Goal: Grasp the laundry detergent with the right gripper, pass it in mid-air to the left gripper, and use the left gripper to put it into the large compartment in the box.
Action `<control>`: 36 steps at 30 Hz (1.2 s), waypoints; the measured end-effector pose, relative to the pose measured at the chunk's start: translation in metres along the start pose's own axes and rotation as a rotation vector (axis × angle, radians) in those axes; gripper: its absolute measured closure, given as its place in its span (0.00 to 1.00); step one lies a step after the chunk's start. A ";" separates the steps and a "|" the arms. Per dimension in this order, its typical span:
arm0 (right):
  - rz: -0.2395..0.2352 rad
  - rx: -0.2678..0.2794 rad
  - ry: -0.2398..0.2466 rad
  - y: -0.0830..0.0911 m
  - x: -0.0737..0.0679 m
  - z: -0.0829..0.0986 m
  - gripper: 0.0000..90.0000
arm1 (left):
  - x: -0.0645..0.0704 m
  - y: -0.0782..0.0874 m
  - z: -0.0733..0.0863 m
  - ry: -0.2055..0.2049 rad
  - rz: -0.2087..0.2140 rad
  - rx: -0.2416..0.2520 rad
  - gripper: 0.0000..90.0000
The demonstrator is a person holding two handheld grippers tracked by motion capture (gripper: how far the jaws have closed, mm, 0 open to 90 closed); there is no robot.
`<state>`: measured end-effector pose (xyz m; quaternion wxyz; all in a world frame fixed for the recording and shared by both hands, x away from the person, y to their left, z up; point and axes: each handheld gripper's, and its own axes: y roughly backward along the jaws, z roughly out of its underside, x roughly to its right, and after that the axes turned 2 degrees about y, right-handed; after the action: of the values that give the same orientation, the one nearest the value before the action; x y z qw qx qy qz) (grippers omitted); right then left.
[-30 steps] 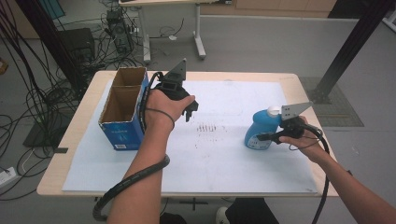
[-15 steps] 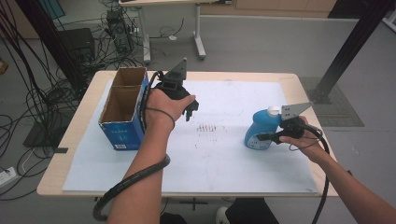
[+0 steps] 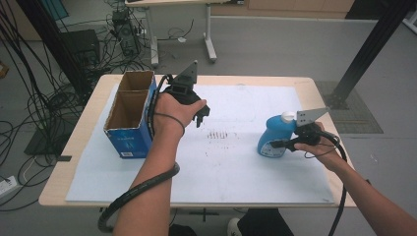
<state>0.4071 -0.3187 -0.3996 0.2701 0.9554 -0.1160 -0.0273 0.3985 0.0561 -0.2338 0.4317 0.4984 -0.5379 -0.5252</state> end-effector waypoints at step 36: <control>-0.003 -0.009 0.007 0.000 0.000 -0.001 0.49 | 0.002 0.003 -0.001 -0.001 -0.007 0.002 0.08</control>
<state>0.4070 -0.3185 -0.3986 0.2749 0.9544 -0.1134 -0.0250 0.3990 0.0538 -0.2307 0.4291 0.5006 -0.5368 -0.5264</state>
